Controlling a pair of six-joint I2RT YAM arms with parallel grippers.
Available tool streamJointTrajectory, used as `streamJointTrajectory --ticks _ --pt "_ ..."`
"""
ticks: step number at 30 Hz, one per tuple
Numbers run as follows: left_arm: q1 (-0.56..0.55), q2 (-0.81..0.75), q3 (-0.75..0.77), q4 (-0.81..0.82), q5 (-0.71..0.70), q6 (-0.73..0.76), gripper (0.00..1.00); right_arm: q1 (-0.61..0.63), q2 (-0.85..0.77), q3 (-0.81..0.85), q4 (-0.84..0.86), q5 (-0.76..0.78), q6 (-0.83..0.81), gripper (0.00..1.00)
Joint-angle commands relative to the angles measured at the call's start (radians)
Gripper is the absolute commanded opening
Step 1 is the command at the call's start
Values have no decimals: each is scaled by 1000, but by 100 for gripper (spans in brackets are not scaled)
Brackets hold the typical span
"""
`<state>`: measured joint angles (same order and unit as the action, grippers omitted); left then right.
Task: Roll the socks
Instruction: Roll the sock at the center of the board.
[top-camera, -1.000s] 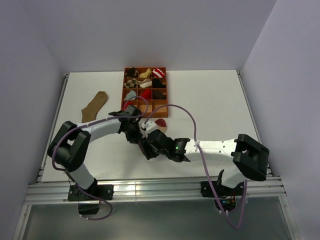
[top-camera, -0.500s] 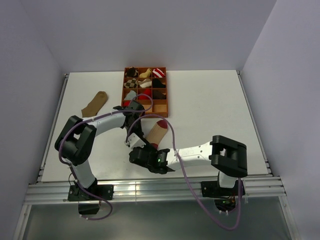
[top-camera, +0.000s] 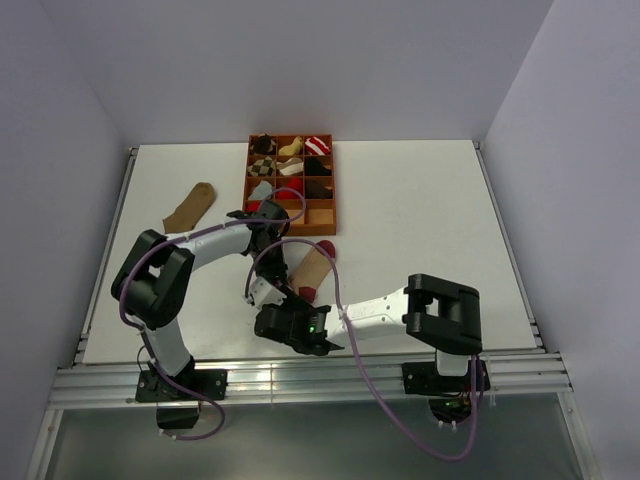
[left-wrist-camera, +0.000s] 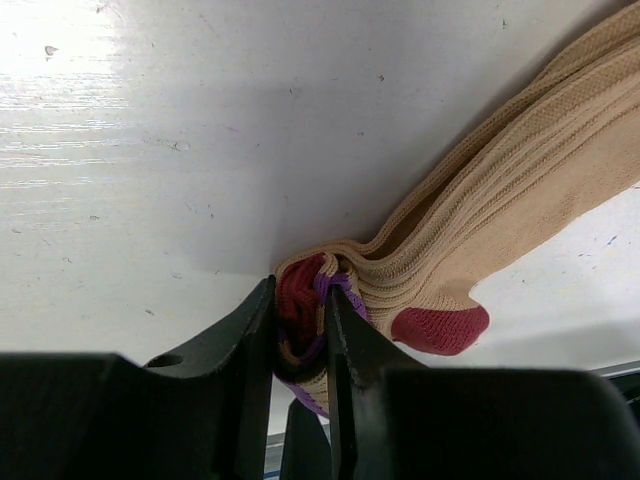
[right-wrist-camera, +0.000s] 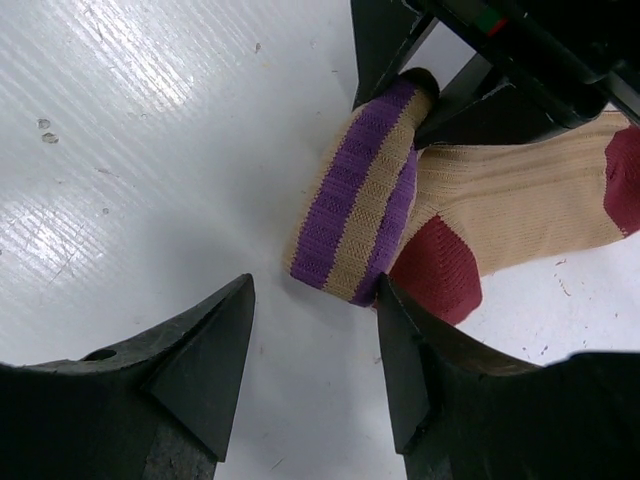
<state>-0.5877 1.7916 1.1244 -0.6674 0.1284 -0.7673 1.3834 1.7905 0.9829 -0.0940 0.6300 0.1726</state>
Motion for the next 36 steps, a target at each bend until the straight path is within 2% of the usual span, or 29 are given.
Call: streamJointTrajectory --ticks 1,7,11,14,15,17,22,25,26,29,33,36 --pt "2 51 -14 -54 -56 33 1 5 26 45 46 46 -4 59" --pt "2 54 -11 -60 -55 34 2 5 107 53 51 69 -2 58" --pt "2 54 -15 -55 -52 40 2 3 138 45 62 92 7 45" --pt "0 42 -21 -51 -49 43 4 2 150 37 57 119 18 22" --pt "2 35 -25 -44 -49 43 6 -1 147 25 60 117 22 9" --pt "0 13 -29 -25 -52 43 10 -9 115 4 69 77 47 0" --pt "2 -66 -38 49 -53 42 37 -85 -27 -101 128 -145 134 0" --pt "6 -118 -40 72 -56 30 56 -148 -107 -176 195 -344 188 0" --pt "12 -145 -47 97 -61 20 58 -190 -123 -206 212 -442 197 0" --pt "28 -213 -81 152 -67 -9 64 -263 -157 -249 260 -562 222 0" --pt "55 -302 -147 216 -84 -67 66 -352 -180 -308 358 -804 264 0" --pt "83 -382 -218 273 -88 -112 66 -426 -175 -345 430 -926 303 0"
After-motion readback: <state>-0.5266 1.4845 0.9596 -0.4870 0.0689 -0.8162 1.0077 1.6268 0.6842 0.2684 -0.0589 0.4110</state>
